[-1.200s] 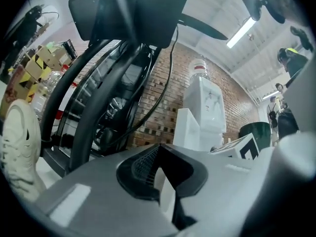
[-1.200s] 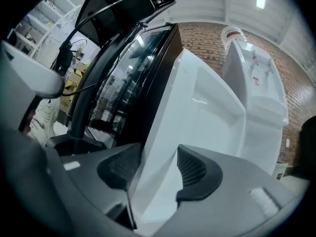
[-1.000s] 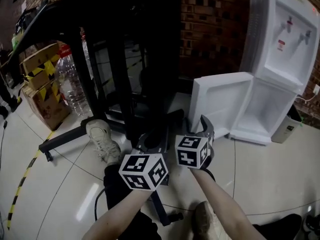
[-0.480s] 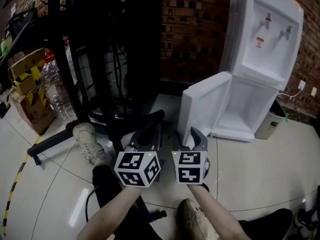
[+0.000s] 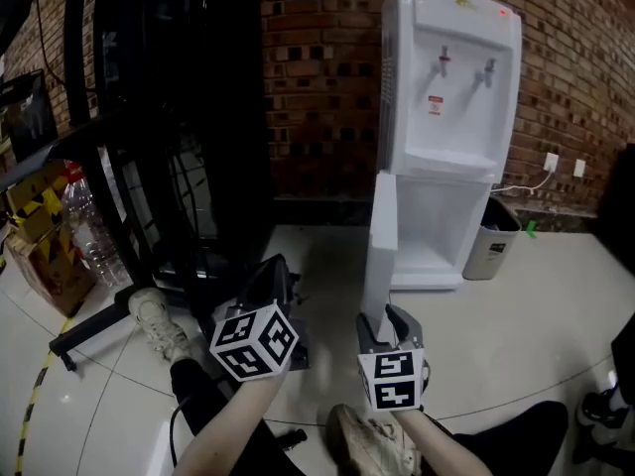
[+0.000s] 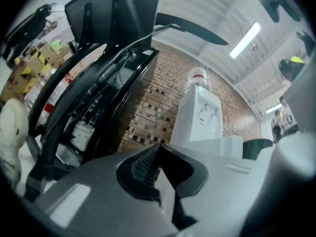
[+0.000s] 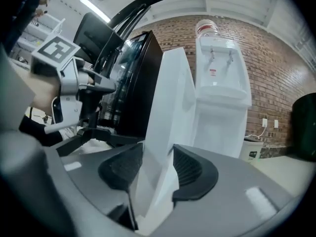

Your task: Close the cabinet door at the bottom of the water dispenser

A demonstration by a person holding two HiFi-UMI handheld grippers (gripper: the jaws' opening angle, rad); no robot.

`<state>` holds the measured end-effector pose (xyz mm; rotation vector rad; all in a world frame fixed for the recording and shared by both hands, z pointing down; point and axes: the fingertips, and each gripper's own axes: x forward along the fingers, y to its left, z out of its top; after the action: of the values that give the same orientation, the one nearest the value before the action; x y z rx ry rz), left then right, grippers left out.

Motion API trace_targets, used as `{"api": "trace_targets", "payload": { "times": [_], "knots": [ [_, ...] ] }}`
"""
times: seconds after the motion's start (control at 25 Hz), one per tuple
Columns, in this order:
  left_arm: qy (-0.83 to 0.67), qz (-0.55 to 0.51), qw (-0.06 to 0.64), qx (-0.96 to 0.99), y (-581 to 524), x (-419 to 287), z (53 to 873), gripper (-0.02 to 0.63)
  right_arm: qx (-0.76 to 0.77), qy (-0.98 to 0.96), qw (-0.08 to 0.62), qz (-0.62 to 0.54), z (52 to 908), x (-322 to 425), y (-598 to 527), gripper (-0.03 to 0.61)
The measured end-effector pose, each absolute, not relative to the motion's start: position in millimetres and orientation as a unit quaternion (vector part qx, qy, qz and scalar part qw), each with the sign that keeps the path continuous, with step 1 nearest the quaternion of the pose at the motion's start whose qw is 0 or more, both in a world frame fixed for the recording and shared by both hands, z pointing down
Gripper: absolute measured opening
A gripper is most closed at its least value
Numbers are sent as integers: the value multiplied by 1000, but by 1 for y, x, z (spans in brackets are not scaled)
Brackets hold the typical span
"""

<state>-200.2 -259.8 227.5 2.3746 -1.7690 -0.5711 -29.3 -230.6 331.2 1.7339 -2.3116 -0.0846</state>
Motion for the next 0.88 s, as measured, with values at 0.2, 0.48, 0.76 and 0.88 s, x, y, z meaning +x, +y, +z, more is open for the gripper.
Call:
{"api": "trace_targets", "payload": {
  "times": [0.2, 0.48, 0.76, 0.88],
  "knots": [
    [-563, -181, 88, 802, -267, -137, 233, 12, 632, -764, 127, -21, 332, 13, -223, 183],
    [-518, -142, 75, 840, -278, -29, 247, 14, 686, -718, 120, 11, 332, 82, -228, 184],
    [-506, -84, 56, 857, -291, 14, 278, 14, 757, -644, 109, 28, 331, 157, -257, 233],
    [-511, -71, 67, 854, -301, 18, 292, 14, 768, -630, 107, 20, 327, 184, -267, 245]
  ]
}}
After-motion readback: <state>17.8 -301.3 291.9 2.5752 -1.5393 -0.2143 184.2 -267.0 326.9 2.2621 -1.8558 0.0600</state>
